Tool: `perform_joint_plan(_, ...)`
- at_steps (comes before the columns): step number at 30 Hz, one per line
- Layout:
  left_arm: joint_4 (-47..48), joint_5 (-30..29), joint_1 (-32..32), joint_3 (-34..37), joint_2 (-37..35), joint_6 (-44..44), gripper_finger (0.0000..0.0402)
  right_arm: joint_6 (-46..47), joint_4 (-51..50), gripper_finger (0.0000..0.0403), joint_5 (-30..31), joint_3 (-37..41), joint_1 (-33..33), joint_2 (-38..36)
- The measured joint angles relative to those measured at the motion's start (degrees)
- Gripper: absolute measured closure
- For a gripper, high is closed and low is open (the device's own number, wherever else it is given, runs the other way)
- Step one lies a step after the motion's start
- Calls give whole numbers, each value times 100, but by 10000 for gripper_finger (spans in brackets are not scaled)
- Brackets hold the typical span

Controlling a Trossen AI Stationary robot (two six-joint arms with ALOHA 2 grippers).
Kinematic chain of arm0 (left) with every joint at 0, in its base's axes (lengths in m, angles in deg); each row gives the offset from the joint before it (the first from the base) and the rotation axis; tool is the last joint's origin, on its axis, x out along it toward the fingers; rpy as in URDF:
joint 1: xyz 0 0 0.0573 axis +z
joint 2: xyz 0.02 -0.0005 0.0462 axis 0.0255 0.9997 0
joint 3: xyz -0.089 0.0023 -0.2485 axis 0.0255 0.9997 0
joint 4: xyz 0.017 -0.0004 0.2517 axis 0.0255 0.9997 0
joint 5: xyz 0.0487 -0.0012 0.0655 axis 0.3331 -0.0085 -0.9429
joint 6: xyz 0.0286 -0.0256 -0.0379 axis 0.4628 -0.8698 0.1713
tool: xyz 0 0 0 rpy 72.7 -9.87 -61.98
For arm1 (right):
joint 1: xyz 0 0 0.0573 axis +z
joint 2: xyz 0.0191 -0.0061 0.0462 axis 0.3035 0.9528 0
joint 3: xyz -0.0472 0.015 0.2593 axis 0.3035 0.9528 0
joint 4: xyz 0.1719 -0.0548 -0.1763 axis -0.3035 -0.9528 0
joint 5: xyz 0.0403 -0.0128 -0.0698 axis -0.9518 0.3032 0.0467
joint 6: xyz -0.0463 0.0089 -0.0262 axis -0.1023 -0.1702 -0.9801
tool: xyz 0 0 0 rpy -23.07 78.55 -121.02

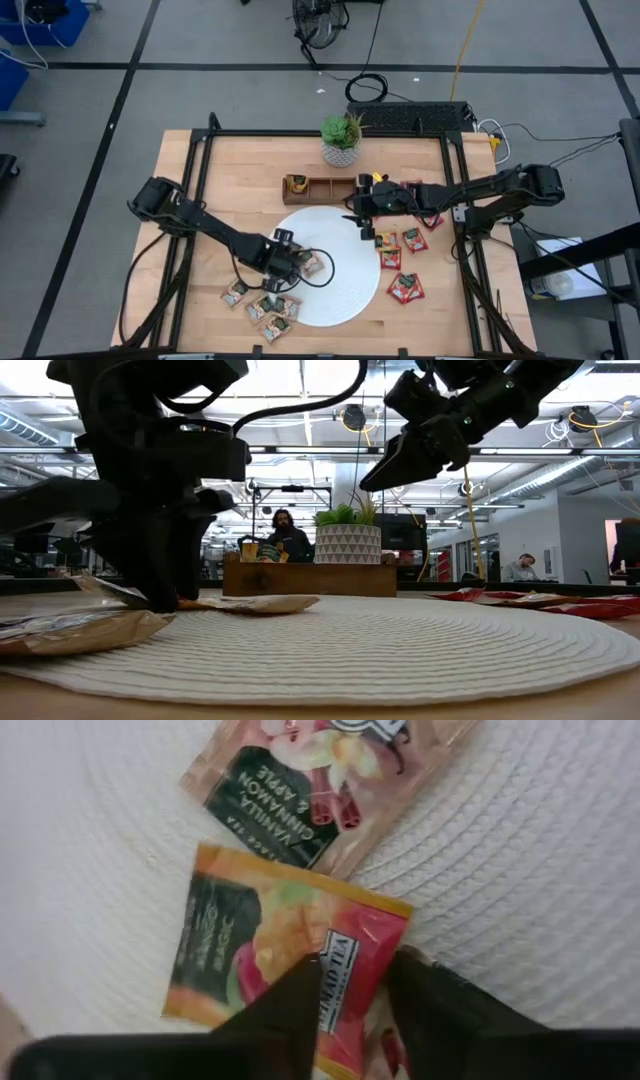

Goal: Pick & Place Tea
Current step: Put the mango tea bag into the wooden organizer

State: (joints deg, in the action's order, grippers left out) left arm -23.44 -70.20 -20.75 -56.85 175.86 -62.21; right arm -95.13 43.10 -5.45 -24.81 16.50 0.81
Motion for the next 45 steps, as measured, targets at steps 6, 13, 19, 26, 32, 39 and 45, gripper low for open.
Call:
perform_joint_plan(6,-78,117,92,3,7,-7,387,26,-11,206,0,0,17,0)
perform_joint_plan(13,458,-230,-64,-343,-13,531,391,38,-14,206,-1,0,17,0)
perform_joint_plan(19,1656,-1277,-230,-1123,-83,745,389,37,-13,206,-1,0,15,0)
perform_joint_plan(26,2080,-3246,-278,-1471,-85,1471,391,39,31,206,1,0,15,0)
perform_joint_plan(32,2069,-4049,175,-1149,-85,1664,392,39,28,206,0,2,15,0)
perform_joint_plan(39,965,-4112,996,-397,-85,1907,392,12,10,206,0,4,15,0)
perform_joint_plan(45,-374,-4043,1609,33,-92,2725,392,-7,-20,206,-1,7,15,0)
